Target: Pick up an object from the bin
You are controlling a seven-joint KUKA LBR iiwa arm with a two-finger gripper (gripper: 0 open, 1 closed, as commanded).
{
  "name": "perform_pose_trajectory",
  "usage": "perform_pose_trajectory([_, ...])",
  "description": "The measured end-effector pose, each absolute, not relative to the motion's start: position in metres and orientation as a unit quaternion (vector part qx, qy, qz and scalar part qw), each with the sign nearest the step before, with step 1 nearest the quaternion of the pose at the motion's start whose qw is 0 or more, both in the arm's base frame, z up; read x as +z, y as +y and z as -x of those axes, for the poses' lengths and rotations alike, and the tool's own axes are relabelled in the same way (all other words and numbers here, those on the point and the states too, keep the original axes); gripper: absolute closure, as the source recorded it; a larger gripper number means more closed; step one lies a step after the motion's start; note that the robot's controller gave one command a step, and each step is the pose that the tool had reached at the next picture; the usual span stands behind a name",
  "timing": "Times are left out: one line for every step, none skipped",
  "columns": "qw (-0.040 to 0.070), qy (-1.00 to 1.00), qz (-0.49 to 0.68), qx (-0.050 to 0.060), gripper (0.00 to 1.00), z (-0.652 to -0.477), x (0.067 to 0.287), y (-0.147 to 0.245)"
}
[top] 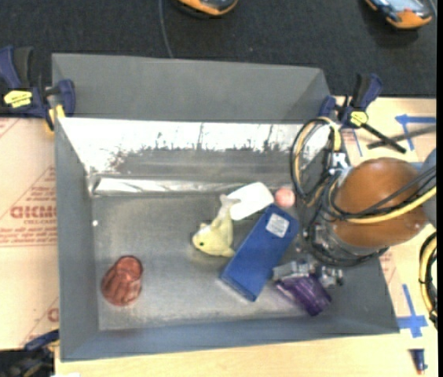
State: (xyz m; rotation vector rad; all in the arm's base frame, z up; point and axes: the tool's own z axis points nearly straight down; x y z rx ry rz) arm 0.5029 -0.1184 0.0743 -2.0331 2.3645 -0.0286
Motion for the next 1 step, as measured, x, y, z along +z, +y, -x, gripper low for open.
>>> perform_pose_trajectory([0.011,0.759,0.650,-0.008,1.00,-0.5018,0.0868,-0.1189])
